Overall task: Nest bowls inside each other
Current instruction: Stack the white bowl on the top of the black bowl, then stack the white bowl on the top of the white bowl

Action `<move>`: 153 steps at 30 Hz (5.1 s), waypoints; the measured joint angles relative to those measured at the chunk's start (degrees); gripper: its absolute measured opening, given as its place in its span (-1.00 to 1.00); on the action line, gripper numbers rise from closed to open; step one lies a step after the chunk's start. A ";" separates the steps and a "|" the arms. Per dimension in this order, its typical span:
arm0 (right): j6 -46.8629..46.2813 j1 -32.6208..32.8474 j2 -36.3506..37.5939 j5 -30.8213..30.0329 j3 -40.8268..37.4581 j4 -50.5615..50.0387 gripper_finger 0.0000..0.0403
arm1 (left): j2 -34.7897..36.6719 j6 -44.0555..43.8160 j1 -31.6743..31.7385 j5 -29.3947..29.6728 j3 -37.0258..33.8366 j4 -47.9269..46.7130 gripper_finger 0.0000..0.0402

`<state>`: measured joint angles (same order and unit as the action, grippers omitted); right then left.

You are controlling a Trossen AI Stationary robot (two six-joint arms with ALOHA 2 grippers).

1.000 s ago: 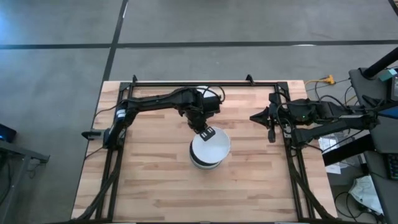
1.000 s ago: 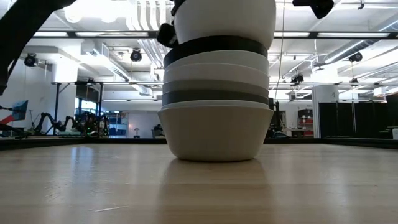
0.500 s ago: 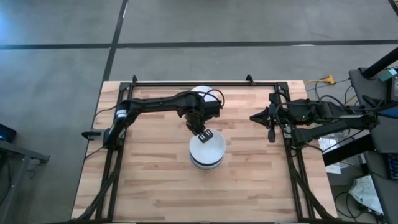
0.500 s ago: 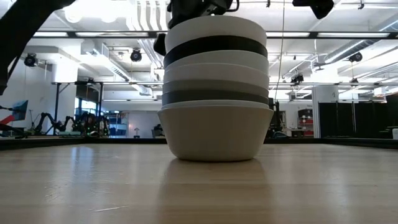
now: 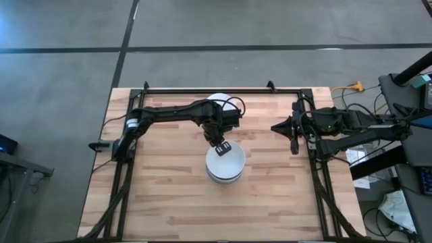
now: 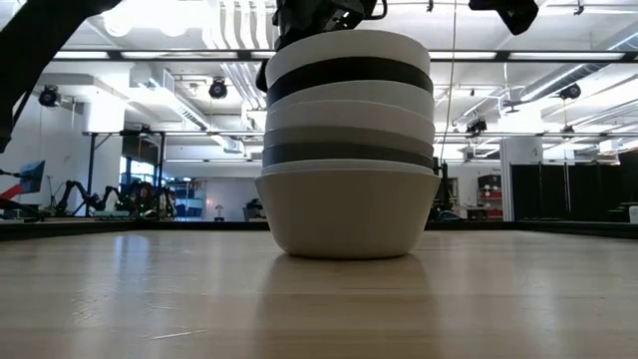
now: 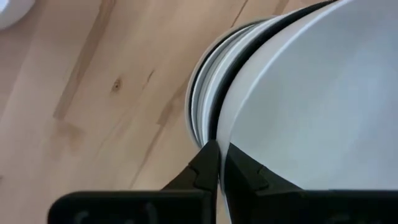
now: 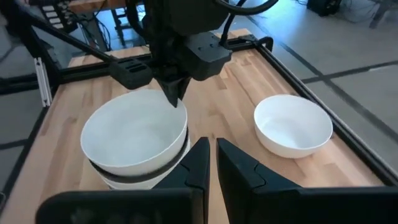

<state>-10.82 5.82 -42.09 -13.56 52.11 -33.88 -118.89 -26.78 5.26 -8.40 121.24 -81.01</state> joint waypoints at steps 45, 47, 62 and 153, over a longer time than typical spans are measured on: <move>-36.30 0.26 -34.29 12.68 -8.59 35.76 -0.89 | 12.22 4.89 -3.20 1.77 -18.47 11.39 -0.12; -36.29 0.26 -33.32 12.68 -8.59 35.81 -0.89 | 13.20 4.87 -3.19 1.78 -20.41 13.11 -0.12; -25.45 0.15 -23.41 12.13 -8.21 36.34 -0.89 | 27.01 1.49 -3.63 7.34 -21.12 16.59 -0.12; 62.97 -37.18 -72.97 28.57 31.65 -4.15 -0.87 | 52.56 3.55 9.79 1.85 -54.12 77.02 -0.12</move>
<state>52.15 -31.35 -115.06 15.01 83.76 -38.04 -66.33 -23.23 15.05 -6.55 67.11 -3.99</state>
